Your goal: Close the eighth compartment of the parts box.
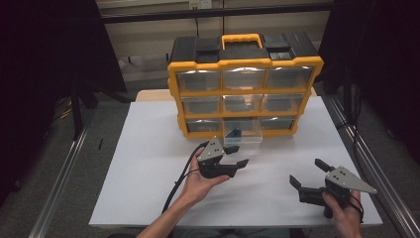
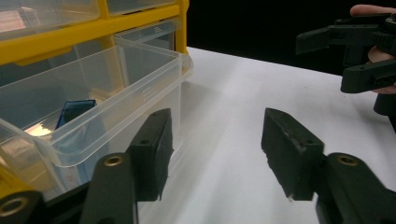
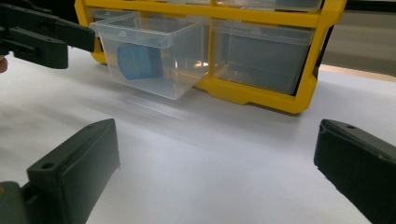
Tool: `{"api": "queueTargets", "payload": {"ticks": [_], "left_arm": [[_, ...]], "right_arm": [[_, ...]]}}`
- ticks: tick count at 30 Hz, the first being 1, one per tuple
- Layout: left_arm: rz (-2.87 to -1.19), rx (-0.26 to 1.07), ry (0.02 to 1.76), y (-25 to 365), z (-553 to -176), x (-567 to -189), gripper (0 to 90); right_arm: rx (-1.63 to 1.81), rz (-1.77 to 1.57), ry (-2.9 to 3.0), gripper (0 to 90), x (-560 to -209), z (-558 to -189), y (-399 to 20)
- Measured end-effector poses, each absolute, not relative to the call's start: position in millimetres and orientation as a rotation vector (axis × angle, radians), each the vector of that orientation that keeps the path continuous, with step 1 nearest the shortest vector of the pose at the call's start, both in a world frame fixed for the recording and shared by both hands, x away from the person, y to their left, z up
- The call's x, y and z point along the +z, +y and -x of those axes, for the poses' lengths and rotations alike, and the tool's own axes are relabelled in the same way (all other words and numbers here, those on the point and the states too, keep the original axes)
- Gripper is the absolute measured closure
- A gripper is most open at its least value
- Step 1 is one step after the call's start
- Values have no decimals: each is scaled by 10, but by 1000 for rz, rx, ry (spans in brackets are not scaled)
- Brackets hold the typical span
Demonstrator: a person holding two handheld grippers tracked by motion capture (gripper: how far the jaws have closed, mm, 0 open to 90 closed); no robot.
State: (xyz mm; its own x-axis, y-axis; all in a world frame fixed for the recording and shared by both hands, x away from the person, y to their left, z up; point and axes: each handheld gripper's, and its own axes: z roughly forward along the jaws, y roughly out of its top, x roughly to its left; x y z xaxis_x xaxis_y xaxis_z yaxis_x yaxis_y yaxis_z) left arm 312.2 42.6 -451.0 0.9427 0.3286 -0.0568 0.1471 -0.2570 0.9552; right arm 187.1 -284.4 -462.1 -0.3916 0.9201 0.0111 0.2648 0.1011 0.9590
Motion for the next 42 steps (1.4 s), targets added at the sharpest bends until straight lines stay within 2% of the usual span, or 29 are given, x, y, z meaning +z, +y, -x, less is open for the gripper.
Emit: {"api": "queueTargets", "payload": {"ticks": [5,8,13,22,42], "left_arm": [[-1850,144,364,426,-3132,-4526,656],[-1854,143,365,425,-3150,-4539,776],[-1866,134,391,428,-3195,-4573,892],[-1876,147,454,427,-3327,-4638,900],[-1899,155,474,405,-3490,-4642,900]], "right_arm": [[1309,-1165,1745,0,-4622,-1871,-2847],[1310,-1165,1749,0,-4621,-1872,-2847],[1310,-1164,1751,0,-4620,-1871,-2847],[1309,-1163,1747,0,-4622,-1872,-2850],[1313,-1165,1751,0,-4621,-1870,-2848]]}}
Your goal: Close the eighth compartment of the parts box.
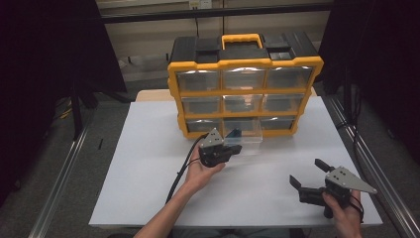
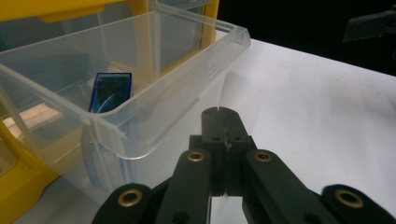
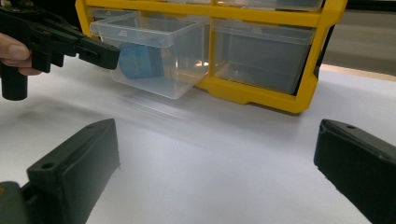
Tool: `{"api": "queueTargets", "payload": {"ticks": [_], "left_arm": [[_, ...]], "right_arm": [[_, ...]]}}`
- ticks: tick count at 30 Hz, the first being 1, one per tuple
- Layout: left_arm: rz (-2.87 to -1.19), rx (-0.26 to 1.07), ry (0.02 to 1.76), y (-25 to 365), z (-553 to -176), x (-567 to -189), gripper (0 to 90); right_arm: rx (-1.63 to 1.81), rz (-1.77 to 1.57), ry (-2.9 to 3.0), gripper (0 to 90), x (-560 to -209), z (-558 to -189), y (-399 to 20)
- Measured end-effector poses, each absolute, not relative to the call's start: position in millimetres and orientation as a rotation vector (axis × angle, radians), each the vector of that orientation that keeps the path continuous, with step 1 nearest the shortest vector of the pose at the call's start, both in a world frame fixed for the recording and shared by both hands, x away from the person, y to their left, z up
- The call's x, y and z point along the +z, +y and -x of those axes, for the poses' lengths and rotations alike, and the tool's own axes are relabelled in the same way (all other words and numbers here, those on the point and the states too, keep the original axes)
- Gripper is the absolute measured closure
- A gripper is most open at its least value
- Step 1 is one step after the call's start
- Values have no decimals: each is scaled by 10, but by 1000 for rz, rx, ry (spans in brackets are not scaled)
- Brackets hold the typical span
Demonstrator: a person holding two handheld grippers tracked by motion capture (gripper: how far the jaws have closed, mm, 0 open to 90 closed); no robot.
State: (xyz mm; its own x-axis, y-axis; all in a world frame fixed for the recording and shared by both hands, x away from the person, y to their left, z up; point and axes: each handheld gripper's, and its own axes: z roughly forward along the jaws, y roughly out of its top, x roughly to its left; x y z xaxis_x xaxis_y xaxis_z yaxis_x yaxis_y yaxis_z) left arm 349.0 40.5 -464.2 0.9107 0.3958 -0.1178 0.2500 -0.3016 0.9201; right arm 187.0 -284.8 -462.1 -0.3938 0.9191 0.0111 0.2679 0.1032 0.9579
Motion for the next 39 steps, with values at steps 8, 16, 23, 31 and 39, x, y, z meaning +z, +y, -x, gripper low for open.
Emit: {"api": "queueTargets", "payload": {"ticks": [8,16,23,31,39], "left_arm": [[-1899,187,498,393,-3545,-4592,900],[-1916,205,490,368,-3565,-4570,900],[-1912,205,495,376,-3565,-4552,900],[-1919,207,486,372,-3619,-4555,900],[-1906,203,492,346,-3631,-4557,900]], "right_arm": [[1311,-1165,1756,0,-4624,-1878,-2844],[1314,-1167,1755,0,-4624,-1876,-2855],[1315,-1165,1755,0,-4624,-1876,-2854],[1316,-1170,1753,0,-4623,-1873,-2854],[1317,-1170,1754,0,-4623,-1872,-2856]]}}
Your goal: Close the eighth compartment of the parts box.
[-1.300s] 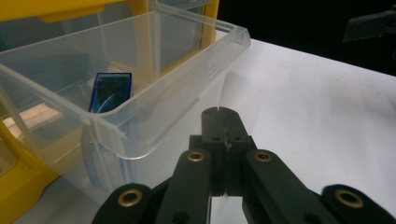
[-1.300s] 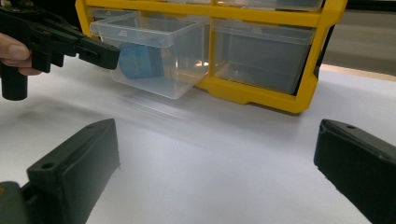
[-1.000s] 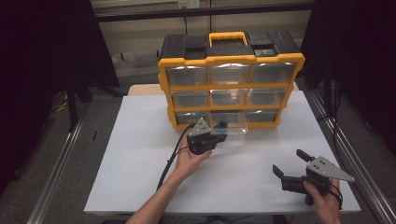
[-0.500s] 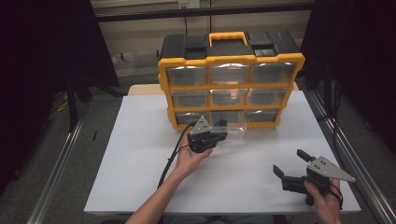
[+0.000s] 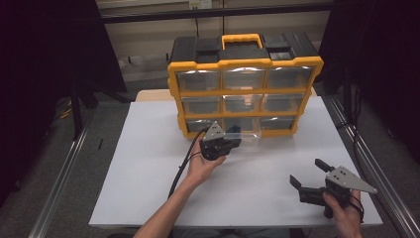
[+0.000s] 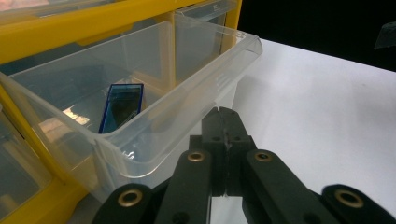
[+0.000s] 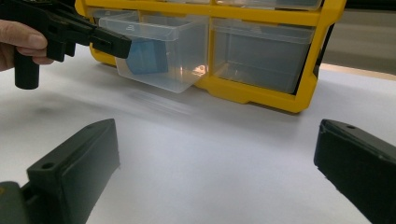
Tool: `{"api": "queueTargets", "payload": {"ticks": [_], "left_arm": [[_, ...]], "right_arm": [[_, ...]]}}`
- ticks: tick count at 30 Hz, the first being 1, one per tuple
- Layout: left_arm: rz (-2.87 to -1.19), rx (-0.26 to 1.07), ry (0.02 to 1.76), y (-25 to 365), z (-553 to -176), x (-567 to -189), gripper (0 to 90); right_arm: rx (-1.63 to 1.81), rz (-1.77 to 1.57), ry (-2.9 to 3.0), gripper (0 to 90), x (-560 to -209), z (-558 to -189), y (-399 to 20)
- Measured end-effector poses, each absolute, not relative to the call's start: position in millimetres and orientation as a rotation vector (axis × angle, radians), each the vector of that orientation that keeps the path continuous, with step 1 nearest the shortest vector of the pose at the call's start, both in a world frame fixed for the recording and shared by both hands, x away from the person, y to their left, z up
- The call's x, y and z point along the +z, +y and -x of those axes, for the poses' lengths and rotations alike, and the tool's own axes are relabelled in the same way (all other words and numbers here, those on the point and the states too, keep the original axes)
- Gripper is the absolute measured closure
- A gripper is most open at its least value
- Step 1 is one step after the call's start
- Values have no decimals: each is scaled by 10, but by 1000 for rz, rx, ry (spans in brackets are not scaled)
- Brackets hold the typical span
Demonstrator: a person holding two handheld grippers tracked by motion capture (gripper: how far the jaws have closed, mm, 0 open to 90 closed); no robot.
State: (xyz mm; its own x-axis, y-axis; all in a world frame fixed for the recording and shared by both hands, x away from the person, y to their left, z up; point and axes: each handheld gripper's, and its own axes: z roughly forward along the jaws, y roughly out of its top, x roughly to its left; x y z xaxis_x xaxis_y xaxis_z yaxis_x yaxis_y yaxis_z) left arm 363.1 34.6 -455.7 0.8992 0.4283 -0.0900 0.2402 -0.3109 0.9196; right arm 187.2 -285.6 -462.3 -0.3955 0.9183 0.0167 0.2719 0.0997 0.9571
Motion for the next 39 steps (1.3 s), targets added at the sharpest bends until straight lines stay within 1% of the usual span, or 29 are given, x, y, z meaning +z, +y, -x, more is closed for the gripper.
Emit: {"api": "queueTargets", "payload": {"ticks": [12,17,18,27,28,31,32,39], "left_arm": [[-1912,206,505,347,-3669,-4548,900],[-1941,226,499,346,-3684,-4529,900],[-1921,210,499,334,-3684,-4535,900],[-1923,234,499,333,-3707,-4537,900],[-1946,252,493,344,-3715,-4528,900],[-1954,252,491,351,-3732,-4534,900],[-1923,232,500,338,-3735,-4552,900],[-1952,260,510,386,-3775,-4570,900]], "right_arm": [[1316,-1173,1753,0,-4624,-1872,-2860],[1317,-1165,1756,0,-4624,-1875,-2855],[1318,-1164,1757,0,-4624,-1874,-2855],[1315,-1166,1754,0,-4626,-1876,-2853],[1315,-1165,1754,0,-4625,-1875,-2852],[1315,-1166,1753,0,-4625,-1871,-2848],[1315,-1166,1754,0,-4625,-1872,-2849],[1311,-1167,1754,0,-4628,-1875,-2852]]}}
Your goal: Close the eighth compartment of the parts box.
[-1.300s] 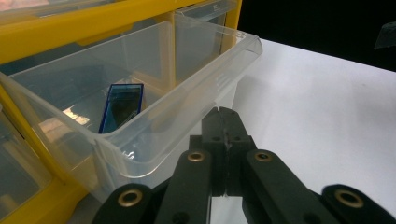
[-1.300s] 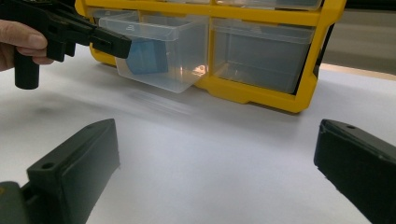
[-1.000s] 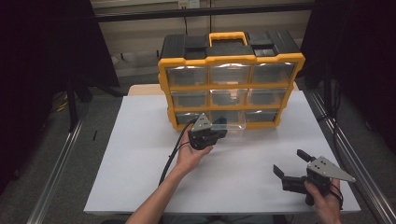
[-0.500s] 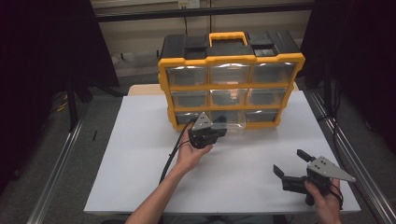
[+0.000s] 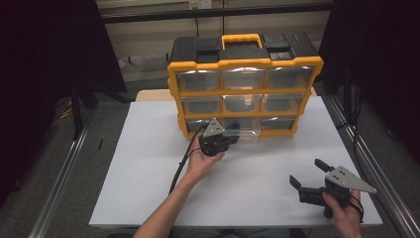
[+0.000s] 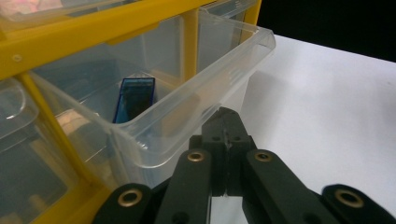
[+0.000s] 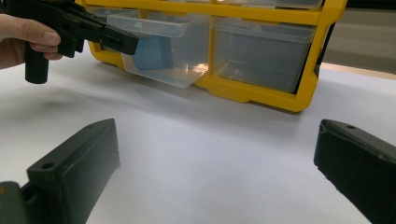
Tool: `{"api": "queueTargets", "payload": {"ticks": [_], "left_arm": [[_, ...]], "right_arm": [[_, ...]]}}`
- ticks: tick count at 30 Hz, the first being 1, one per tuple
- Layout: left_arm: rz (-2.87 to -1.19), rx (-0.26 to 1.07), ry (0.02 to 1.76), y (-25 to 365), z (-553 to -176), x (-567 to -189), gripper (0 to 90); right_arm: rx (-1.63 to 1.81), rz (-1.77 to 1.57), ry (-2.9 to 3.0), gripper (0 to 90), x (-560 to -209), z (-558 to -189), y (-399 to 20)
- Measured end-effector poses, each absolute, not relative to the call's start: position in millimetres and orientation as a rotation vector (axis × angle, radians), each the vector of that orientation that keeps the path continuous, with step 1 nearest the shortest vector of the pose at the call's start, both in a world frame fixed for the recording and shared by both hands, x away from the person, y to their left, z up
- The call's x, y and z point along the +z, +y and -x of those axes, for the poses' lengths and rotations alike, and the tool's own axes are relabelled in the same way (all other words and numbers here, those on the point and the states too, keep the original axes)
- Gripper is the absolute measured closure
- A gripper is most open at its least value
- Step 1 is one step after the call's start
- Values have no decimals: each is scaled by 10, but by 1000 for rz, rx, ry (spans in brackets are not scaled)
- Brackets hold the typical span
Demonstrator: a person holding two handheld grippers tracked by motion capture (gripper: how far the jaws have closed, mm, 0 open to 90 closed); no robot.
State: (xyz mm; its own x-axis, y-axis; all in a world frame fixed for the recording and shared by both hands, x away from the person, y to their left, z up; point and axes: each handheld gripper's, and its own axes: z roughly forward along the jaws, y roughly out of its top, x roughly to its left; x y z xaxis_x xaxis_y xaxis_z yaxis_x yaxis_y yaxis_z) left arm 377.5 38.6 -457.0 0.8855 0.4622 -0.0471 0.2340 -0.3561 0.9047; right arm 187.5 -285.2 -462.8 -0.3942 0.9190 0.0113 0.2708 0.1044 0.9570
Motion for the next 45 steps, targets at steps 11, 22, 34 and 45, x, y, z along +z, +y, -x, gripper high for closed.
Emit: {"api": "queueTargets", "payload": {"ticks": [11,22,34,45], "left_arm": [[-1952,257,521,379,-3818,-4572,900],[-1963,258,530,371,-3874,-4564,900],[-1956,249,531,364,-3916,-4566,900],[-1956,257,541,358,-3927,-4565,900]], "right_arm": [[1312,-1167,1754,0,-4626,-1868,-2854],[1313,-1167,1754,0,-4625,-1864,-2860],[1314,-1167,1755,0,-4626,-1866,-2860],[1316,-1172,1755,0,-4626,-1868,-2856]]}}
